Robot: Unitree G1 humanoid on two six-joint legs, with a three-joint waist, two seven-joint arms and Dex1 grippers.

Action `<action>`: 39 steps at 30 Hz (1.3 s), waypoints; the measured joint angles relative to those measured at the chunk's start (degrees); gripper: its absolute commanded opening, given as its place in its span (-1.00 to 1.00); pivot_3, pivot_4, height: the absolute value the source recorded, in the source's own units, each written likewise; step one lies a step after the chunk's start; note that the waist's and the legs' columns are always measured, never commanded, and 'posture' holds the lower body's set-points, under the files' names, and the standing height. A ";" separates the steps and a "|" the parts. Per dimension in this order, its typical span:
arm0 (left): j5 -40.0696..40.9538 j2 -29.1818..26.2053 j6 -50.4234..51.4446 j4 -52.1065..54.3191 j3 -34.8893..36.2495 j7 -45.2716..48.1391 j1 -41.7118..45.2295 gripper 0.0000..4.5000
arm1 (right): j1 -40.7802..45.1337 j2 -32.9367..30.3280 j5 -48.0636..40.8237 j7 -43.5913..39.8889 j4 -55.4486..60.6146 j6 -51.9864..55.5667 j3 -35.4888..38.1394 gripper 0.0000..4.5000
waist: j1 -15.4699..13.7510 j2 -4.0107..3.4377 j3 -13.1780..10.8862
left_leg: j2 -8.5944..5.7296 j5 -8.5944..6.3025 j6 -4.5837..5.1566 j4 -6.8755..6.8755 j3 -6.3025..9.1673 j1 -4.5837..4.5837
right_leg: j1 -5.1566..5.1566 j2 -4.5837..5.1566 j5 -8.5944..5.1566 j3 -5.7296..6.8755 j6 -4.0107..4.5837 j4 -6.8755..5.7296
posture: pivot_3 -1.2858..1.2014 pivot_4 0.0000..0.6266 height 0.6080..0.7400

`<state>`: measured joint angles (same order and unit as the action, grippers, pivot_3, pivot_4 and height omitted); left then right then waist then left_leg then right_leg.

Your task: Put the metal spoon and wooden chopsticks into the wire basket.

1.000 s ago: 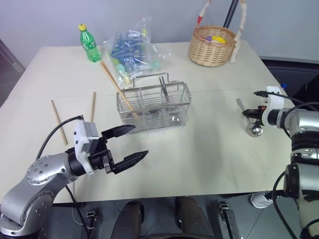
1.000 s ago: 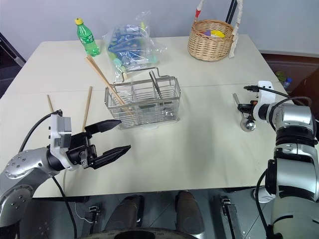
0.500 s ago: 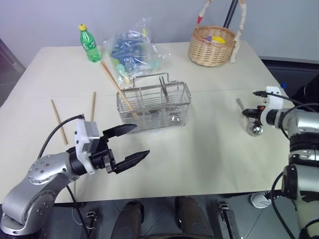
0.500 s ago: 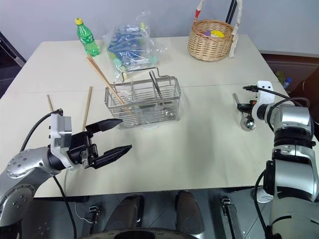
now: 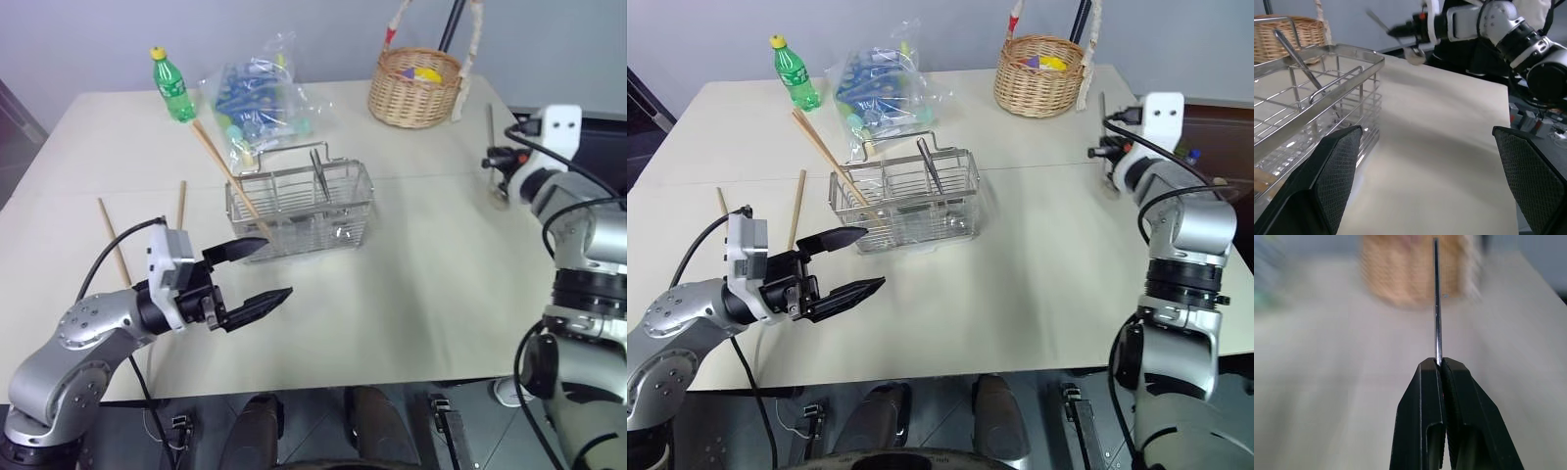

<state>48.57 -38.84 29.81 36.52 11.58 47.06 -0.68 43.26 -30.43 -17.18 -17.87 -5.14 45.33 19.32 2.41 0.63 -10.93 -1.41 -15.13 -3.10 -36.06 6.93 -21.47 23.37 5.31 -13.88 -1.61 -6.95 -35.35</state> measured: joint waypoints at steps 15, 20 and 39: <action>0.72 -1.37 0.58 -1.40 0.63 0.80 0.38 1.00 | 4.54 18.16 -21.81 5.83 21.17 4.21 1.05 -0.98 | 0.04 -0.03 -0.01 | 0.01 0.00 0.00 0.06 0.03 0.00 | 0.07 0.00 0.00 0.00 0.01 -0.04 | 0.03 -0.52 1.00; 0.82 -1.67 0.91 -1.38 1.21 0.21 0.09 1.00 | 4.57 22.36 -28.17 9.15 21.53 4.38 1.15 -0.98 | 0.03 -0.05 -0.02 | 0.01 0.00 0.00 0.07 0.03 -0.02 | 0.09 0.00 0.00 0.00 0.01 -0.05 | 0.03 -0.52 1.00; 2.77 -1.65 1.25 3.87 7.38 -8.25 -5.85 1.00 | -0.09 25.12 -32.55 5.10 17.99 -0.24 -6.61 -0.98 | 0.10 -0.07 -0.03 | 0.05 0.00 0.00 0.11 0.03 -0.01 | 0.13 -0.04 -0.04 0.00 0.08 -0.06 | 0.03 -0.52 1.00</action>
<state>51.34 -40.49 31.06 40.39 18.96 38.81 -6.52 43.16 -5.31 -49.73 -12.77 12.84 45.09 12.71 2.51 0.56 -10.96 -1.36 -15.13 -3.10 -35.95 6.96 -21.48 23.50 5.28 -13.92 -1.61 -6.87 -35.40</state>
